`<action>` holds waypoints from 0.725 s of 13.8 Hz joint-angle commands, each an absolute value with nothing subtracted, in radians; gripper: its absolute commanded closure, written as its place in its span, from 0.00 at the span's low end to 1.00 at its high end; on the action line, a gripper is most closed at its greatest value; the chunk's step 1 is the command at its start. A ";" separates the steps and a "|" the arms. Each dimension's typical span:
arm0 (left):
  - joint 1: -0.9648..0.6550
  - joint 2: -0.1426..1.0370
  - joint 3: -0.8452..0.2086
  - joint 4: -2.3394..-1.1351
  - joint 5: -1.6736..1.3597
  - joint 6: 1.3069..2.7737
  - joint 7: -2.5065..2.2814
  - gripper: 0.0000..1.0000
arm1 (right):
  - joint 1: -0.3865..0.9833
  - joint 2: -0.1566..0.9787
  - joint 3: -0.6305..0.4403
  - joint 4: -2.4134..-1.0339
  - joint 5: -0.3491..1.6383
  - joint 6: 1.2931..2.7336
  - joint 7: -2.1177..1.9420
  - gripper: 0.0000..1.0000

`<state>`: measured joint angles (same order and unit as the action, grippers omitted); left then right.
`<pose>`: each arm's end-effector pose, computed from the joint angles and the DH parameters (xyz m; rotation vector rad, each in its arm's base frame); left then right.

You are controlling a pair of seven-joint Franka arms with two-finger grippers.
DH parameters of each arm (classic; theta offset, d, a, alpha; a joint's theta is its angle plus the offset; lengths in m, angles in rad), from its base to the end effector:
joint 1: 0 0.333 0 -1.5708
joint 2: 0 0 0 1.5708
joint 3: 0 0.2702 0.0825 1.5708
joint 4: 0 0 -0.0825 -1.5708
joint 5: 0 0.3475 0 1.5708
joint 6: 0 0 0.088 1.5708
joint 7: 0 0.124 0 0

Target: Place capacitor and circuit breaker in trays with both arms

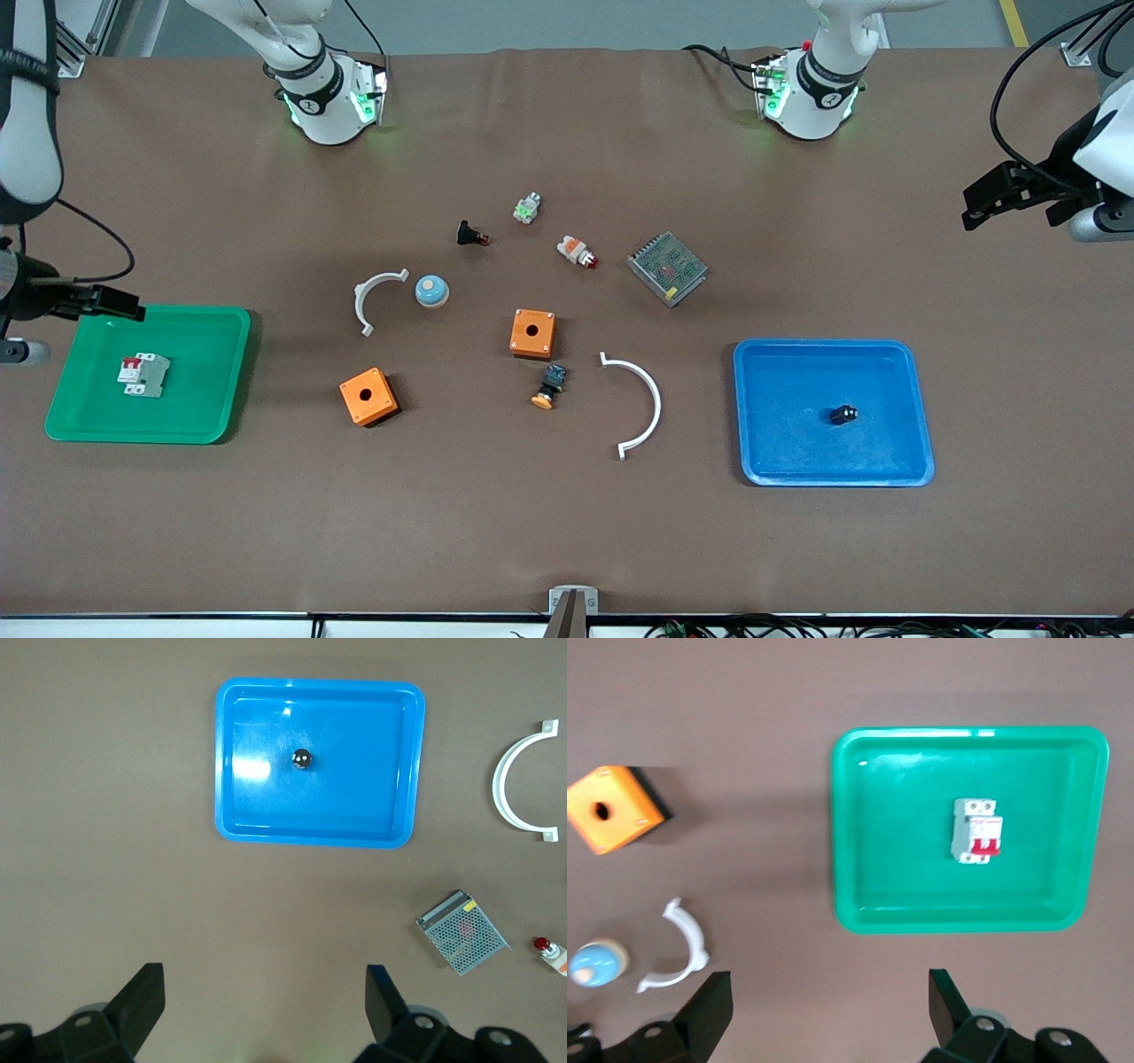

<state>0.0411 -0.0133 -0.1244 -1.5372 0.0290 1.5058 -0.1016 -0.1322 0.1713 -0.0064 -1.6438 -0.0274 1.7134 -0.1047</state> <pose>0.5064 -0.0389 0.5774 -3.1092 -0.0310 0.0238 0.5537 -0.0801 0.4489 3.1216 -0.0446 -0.1630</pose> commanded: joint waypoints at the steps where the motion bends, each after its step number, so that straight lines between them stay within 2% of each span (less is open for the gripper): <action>1: 0.041 -0.021 -0.126 -1.531 0.021 1.485 -0.092 0.00 | -0.097 0.103 -0.011 -1.674 -0.040 1.697 -0.077 0.02; 6: 0.041 -0.025 -0.126 -1.529 0.021 1.477 -0.092 0.00 | -0.041 0.037 -0.009 -1.667 -0.035 1.652 -0.002 0.02; 10: 0.041 -0.023 -0.126 -1.519 0.020 1.471 -0.092 0.00 | -0.003 0.034 -0.023 -1.651 -0.035 1.644 0.008 0.02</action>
<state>0.0412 -0.0145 -0.1258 -1.5285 0.0290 1.4927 -0.1016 -0.0272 0.0513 -0.0069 -1.6451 -0.0274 1.6516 -0.0161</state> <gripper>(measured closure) 0.000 0.018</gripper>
